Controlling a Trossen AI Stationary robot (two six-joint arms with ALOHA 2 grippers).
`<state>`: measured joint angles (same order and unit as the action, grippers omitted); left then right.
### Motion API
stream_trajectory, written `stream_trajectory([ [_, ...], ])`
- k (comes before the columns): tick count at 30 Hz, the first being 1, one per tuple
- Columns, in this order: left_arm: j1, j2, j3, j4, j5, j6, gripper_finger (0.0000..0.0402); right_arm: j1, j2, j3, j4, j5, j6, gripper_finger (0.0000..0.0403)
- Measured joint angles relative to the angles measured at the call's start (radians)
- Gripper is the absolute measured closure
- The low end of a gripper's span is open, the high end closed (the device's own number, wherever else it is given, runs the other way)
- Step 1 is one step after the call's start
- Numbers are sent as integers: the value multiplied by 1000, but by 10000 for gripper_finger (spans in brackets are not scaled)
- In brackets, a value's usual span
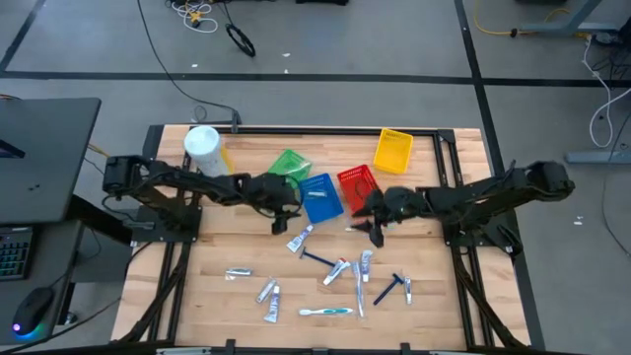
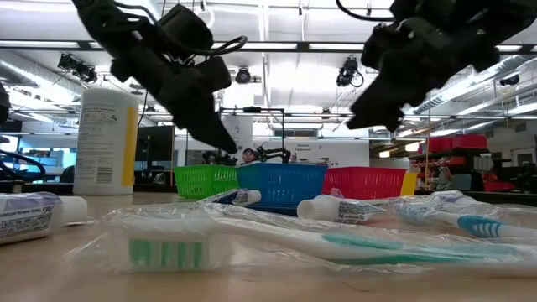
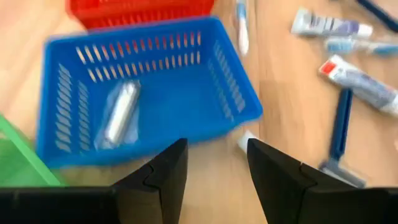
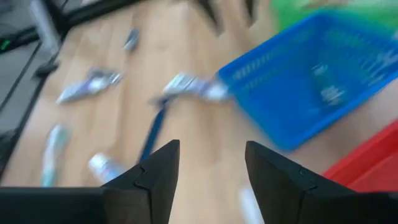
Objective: Pick & Place Travel size toiletries
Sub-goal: Put the middle right toothpaste into the red bin
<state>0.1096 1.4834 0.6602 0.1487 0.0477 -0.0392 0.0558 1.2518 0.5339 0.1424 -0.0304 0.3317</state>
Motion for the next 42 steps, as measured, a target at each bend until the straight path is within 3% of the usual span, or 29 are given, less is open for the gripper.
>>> stream_trajectory([
  [8,-114,0,-28,31,-150,19,226,183,0,0,-142,2,377,210],
  [14,-124,0,-28,35,-162,-3,226,195,22,0,-338,7,537,210],
  [21,-123,0,-28,60,-167,17,226,209,104,0,-325,-26,641,215],
  [28,-123,0,-28,74,-167,-7,226,205,191,1,-165,-26,752,243],
  [37,-122,0,-28,83,-167,-2,226,205,250,2,-160,-25,759,264],
  [42,-122,0,-28,83,-168,-3,226,205,248,1,-155,-31,767,295],
])
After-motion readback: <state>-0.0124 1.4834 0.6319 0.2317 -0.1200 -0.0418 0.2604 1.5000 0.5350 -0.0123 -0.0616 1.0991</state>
